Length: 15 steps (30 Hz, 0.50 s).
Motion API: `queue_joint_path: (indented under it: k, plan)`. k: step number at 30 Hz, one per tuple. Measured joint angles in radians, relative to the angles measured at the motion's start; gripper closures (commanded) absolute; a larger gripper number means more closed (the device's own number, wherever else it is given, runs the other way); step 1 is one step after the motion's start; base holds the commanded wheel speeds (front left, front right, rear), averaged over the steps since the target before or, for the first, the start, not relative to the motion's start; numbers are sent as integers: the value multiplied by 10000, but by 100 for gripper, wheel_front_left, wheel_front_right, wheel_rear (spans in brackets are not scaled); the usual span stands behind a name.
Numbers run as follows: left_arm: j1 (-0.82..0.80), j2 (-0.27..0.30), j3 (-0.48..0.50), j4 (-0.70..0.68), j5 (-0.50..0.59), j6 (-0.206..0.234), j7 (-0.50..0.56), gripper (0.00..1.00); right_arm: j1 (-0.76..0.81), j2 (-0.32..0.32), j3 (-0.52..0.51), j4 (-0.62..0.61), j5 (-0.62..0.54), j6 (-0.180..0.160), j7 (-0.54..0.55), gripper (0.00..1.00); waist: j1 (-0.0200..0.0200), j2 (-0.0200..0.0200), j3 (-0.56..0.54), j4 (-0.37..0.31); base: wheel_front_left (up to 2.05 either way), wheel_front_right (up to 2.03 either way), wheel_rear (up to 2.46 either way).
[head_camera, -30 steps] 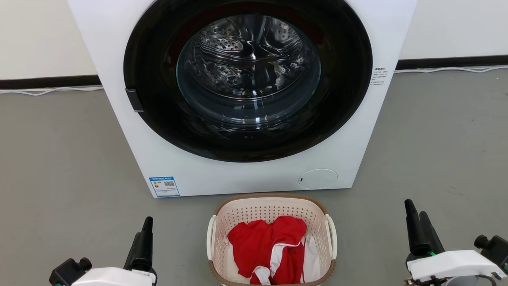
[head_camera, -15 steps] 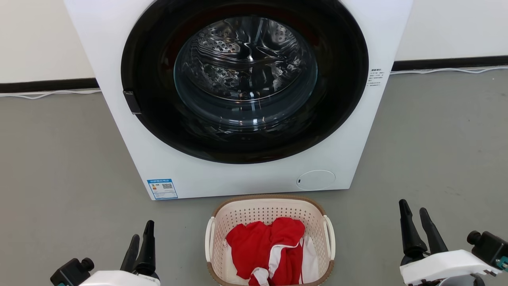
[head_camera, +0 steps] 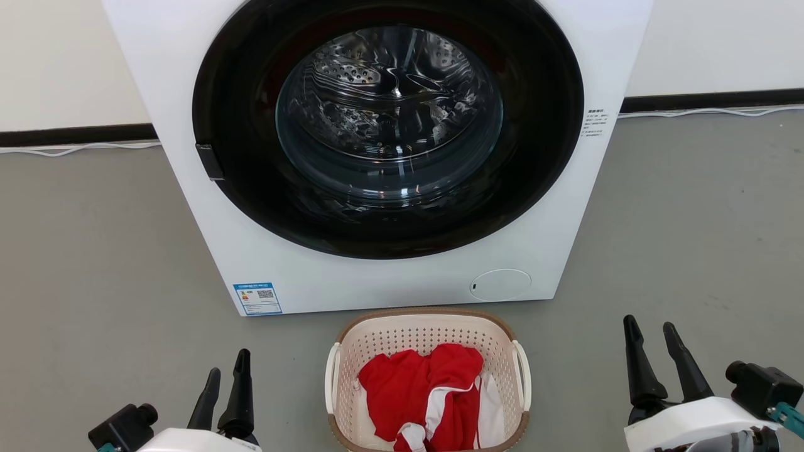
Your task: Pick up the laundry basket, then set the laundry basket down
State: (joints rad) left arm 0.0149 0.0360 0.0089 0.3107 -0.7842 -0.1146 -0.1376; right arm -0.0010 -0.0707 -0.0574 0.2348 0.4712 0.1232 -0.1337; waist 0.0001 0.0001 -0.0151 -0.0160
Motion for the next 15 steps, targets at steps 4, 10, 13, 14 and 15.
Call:
queue_joint_path:
  k: [4, 10, 13, 14, 15]
  plan:
    - [4, 4, -25, 0, 491, 2, -84, 0, 0, -2, 27, 0, -523, 0, -111, 0, 0, 0, -5, 13, 0, 0, 0]
    - [34, 10, -33, 0, 1118, 0, -303, 0, -1, -2, 29, -2, -1342, 2, -263, 0, 0, 0, 2, 16, 0, 0, 0]
    - [89, 10, -36, 0, 1375, 0, -389, 0, -1, 0, 29, 0, -1760, 2, -353, 0, 0, 0, 1, 14, 0, 0, 0]
    - [106, 12, -38, 2, 1501, 0, -393, 0, -1, -2, 25, 0, -1908, 2, -360, 0, 0, 0, 0, 15, 0, 0, 0]
    - [123, 13, -44, 4, 1632, 0, -410, 0, 0, -2, 25, 0, -2079, 2, -416, 0, 0, 0, -2, 15, 0, 0, 0]
